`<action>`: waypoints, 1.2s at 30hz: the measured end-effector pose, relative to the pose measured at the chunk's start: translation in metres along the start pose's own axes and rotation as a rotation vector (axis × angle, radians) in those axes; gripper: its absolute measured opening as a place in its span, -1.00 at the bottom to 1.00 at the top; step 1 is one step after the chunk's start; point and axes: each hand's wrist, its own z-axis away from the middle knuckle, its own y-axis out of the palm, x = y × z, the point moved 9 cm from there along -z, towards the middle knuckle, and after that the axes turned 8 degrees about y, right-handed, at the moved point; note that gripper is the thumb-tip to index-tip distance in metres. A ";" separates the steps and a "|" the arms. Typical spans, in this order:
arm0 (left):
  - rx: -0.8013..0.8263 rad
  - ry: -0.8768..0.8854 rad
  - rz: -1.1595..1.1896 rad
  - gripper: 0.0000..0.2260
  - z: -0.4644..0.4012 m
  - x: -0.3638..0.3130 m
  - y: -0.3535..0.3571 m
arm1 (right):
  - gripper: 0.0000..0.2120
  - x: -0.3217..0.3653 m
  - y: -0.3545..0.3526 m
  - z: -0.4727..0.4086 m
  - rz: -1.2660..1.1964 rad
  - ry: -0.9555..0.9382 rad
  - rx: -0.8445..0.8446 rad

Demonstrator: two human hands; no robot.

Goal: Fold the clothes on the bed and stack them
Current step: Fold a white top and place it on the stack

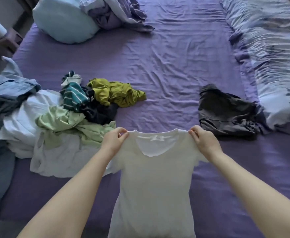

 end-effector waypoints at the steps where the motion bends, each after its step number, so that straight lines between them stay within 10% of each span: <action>1: -0.001 -0.004 0.001 -0.86 -0.011 0.002 0.002 | -0.79 0.000 0.002 -0.012 -0.014 -0.001 0.000; 14: 0.115 -0.044 -0.364 -0.73 -0.123 0.038 0.081 | -0.67 -0.053 0.097 -0.102 -0.099 0.122 0.161; 28: 0.399 0.634 -0.374 -0.55 -0.108 -0.095 0.254 | -0.75 -0.116 0.126 -0.056 0.051 0.255 0.247; 36: 0.507 0.629 -0.524 -0.65 -0.120 -0.107 0.283 | -0.82 -0.153 0.101 -0.055 -0.713 0.453 0.148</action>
